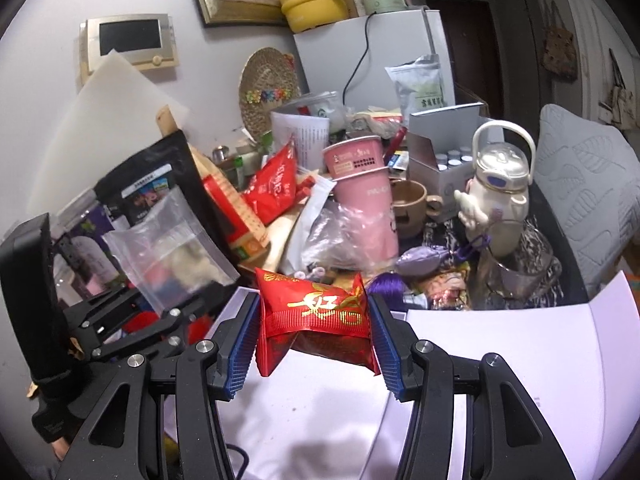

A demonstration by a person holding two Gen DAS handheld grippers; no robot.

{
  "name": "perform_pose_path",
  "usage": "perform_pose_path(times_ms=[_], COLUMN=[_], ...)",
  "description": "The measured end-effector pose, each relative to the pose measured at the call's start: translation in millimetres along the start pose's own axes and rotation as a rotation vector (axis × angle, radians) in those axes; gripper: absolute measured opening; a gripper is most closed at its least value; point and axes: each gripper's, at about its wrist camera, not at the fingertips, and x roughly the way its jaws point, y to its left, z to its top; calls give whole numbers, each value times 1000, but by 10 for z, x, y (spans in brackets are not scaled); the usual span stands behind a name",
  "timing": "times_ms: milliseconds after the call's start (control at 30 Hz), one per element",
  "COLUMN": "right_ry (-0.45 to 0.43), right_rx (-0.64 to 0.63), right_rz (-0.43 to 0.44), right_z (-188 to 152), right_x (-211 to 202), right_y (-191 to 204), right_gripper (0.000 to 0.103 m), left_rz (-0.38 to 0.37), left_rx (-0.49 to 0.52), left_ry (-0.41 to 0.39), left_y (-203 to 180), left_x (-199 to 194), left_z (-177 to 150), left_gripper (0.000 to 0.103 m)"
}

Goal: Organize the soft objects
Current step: 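Carry the clear bag and red packet toward the open gift box with both grippers, then lower both items into the gift box and open both grippers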

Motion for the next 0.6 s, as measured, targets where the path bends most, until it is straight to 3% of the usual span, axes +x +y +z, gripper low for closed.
perform_pose_path(times_ms=[333,600], right_ry=[96,160], right_rx=[-35,-11], right_rz=[-32,-45], right_z=[-135,-202], right_x=[379,570], right_y=[16,-36], right_gripper=[54,57], left_rz=[56,59], left_rx=[23,-9], left_ry=[125,246], left_y=[-47,-6], left_x=[414,690], left_z=[-163,-254], left_gripper=[26,26])
